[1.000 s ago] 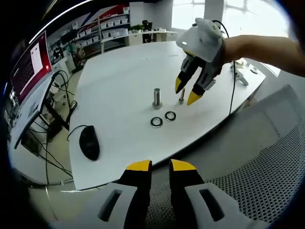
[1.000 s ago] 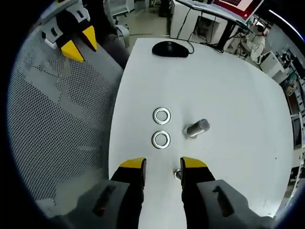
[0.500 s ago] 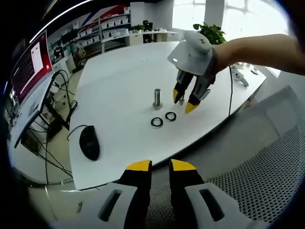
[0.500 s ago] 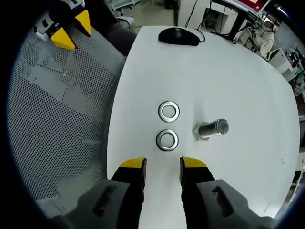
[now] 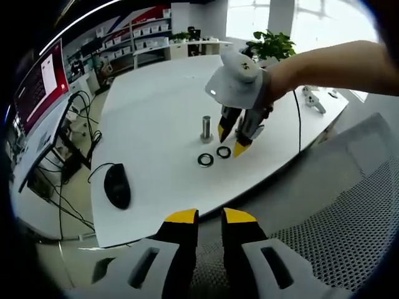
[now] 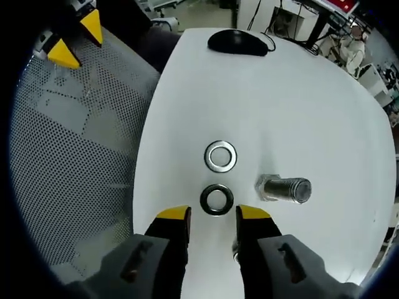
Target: Place the washer onto the threaded stud by aligning its center hole with the stud, sliding it down to the base, and recovering from edge contact or off-axis alignment until the washer reaches the visible bottom stop.
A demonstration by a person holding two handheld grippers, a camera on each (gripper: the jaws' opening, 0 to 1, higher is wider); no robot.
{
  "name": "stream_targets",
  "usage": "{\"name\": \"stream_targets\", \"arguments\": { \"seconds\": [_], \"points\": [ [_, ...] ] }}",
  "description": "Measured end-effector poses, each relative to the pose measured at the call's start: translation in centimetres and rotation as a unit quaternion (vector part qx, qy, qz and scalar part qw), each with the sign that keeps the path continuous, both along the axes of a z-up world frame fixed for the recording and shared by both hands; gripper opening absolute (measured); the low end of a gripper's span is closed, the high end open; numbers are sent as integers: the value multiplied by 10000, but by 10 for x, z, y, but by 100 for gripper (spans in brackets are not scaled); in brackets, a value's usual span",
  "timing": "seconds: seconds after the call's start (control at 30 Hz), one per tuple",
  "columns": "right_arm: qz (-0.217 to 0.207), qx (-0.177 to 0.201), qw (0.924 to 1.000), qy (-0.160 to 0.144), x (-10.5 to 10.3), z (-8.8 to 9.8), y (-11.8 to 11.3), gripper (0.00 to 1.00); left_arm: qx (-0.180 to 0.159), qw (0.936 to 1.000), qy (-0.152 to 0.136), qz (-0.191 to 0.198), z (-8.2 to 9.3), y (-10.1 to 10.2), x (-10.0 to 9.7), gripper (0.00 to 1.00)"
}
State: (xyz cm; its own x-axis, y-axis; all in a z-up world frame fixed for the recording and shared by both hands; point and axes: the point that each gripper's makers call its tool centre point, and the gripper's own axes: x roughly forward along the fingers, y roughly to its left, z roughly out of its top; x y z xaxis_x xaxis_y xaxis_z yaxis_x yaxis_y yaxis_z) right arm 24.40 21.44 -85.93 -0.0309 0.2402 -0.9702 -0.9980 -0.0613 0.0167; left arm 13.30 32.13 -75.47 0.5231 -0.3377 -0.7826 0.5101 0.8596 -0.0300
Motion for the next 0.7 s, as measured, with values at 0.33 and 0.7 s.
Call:
{"name": "stream_targets", "arguments": {
  "seconds": [0.33, 0.7],
  "points": [
    [-15, -78, 10000, 23, 2, -9, 4, 29, 7, 10000, -4, -19, -1, 1, 0, 12],
    [136, -108, 9998, -131, 5, -10, 6, 26, 3, 10000, 3, -41, -1, 1, 0, 12]
  ]
}}
